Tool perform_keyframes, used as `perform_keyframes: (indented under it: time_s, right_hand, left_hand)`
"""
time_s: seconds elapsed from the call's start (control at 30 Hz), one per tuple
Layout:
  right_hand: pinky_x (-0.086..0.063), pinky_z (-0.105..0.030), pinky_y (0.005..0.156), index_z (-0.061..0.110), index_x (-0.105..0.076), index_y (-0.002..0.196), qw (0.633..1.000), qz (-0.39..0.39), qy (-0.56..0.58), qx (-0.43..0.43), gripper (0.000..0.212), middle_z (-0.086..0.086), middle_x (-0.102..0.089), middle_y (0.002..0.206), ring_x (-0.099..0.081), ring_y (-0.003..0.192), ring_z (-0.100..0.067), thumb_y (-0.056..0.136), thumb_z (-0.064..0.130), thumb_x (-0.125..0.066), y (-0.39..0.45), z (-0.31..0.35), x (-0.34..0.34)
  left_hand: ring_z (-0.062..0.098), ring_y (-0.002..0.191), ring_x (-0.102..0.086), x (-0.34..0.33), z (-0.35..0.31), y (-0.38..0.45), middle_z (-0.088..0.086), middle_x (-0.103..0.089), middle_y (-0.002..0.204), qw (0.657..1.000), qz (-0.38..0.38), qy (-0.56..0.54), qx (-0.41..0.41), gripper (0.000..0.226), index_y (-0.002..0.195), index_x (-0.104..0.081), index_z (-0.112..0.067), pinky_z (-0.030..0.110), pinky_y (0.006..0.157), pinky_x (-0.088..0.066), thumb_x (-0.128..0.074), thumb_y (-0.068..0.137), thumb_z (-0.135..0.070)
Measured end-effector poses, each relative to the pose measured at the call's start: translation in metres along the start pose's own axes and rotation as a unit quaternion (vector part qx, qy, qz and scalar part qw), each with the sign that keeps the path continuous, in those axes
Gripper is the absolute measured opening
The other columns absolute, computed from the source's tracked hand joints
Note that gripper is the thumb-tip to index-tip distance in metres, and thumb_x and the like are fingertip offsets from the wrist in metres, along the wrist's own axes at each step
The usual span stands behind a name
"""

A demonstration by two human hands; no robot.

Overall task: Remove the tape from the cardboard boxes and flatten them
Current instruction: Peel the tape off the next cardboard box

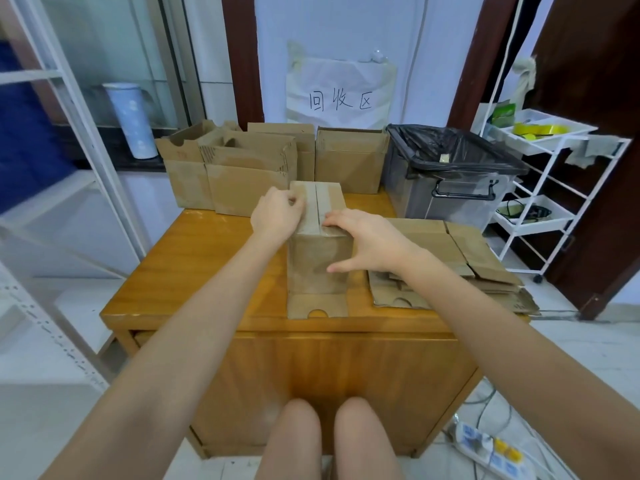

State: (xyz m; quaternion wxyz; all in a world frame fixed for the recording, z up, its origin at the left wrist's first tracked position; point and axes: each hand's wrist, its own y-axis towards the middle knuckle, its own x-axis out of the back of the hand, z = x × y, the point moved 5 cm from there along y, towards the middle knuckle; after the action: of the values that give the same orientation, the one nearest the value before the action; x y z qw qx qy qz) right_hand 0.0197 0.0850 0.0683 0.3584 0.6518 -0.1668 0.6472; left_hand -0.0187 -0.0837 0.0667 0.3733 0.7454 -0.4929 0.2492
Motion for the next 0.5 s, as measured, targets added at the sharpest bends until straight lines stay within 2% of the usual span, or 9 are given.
perform_keyframes:
  time_s: [0.1,0.13,0.2,0.27,0.33,0.4,0.5]
  right_hand:
    - [-0.039,-0.035,0.105,0.016,-0.048,0.135,0.999,-0.028,0.019,-0.007,0.077,-0.001,-0.050,0.139,-0.047,0.126,-0.019,0.073,0.050,-0.076,-0.003,0.000,0.000]
    - [-0.040,-0.036,0.104,0.017,-0.049,0.134,0.999,-0.035,0.022,-0.012,0.075,-0.001,-0.052,0.137,-0.047,0.125,-0.019,0.073,0.050,-0.076,-0.003,0.001,0.000]
    - [-0.042,-0.036,0.101,0.018,-0.052,0.130,0.999,-0.045,0.012,-0.025,0.071,0.000,-0.055,0.132,-0.050,0.121,-0.018,0.073,0.053,-0.074,-0.001,0.002,0.000]
    - [-0.045,-0.036,0.095,0.019,-0.055,0.126,0.998,-0.049,-0.010,-0.037,0.067,0.002,-0.058,0.126,-0.053,0.115,-0.017,0.073,0.057,-0.071,0.004,0.004,0.001]
    - [-0.047,-0.035,0.089,0.018,-0.057,0.121,0.997,-0.049,-0.028,-0.051,0.064,0.003,-0.059,0.119,-0.055,0.108,-0.016,0.074,0.060,-0.069,0.009,0.007,0.001]
    - [-0.048,-0.035,0.084,0.017,-0.057,0.116,0.996,-0.053,-0.041,-0.060,0.060,0.003,-0.060,0.112,-0.056,0.102,-0.016,0.076,0.059,-0.068,0.013,0.010,0.003]
    - [-0.049,-0.033,0.079,0.016,-0.058,0.110,0.994,-0.067,-0.047,-0.069,0.051,0.001,-0.060,0.107,-0.057,0.097,-0.017,0.079,0.055,-0.067,0.016,0.014,0.004]
  left_hand:
    - [0.014,0.102,-0.054,0.006,0.006,-0.010,0.000,-0.062,0.109,0.984,0.049,-0.171,0.002,0.036,0.107,-0.071,-0.012,0.029,0.090,-0.041,-0.040,0.102,-0.030]
    - [0.013,0.107,-0.054,0.011,0.007,-0.016,0.000,-0.062,0.115,0.981,0.054,-0.186,-0.013,0.035,0.112,-0.070,-0.011,0.029,0.095,-0.041,-0.043,0.101,-0.029]
    - [0.011,0.108,-0.052,0.021,0.012,-0.032,-0.002,-0.056,0.121,0.977,0.058,-0.198,-0.051,0.027,0.117,-0.066,-0.016,0.022,0.092,-0.039,-0.054,0.097,-0.029]
    - [0.011,0.107,-0.055,0.026,0.023,-0.046,-0.001,-0.053,0.125,0.968,0.082,-0.222,-0.077,0.033,0.121,-0.061,-0.021,0.023,0.091,-0.043,-0.066,0.089,-0.026]
    - [0.013,0.106,-0.057,0.021,0.033,-0.058,-0.001,-0.052,0.126,0.969,0.109,-0.197,-0.099,0.054,0.129,-0.053,-0.025,0.032,0.093,-0.050,-0.076,0.080,-0.027]
    - [0.011,0.100,-0.058,0.012,0.038,-0.065,-0.004,-0.053,0.123,0.981,0.103,-0.125,-0.105,0.074,0.136,-0.044,-0.027,0.033,0.087,-0.052,-0.081,0.072,-0.034]
    - [0.006,0.086,-0.057,0.006,0.034,-0.072,-0.011,-0.055,0.112,0.992,0.047,-0.073,-0.091,0.081,0.138,-0.039,-0.025,0.031,0.078,-0.052,-0.081,0.070,-0.042]
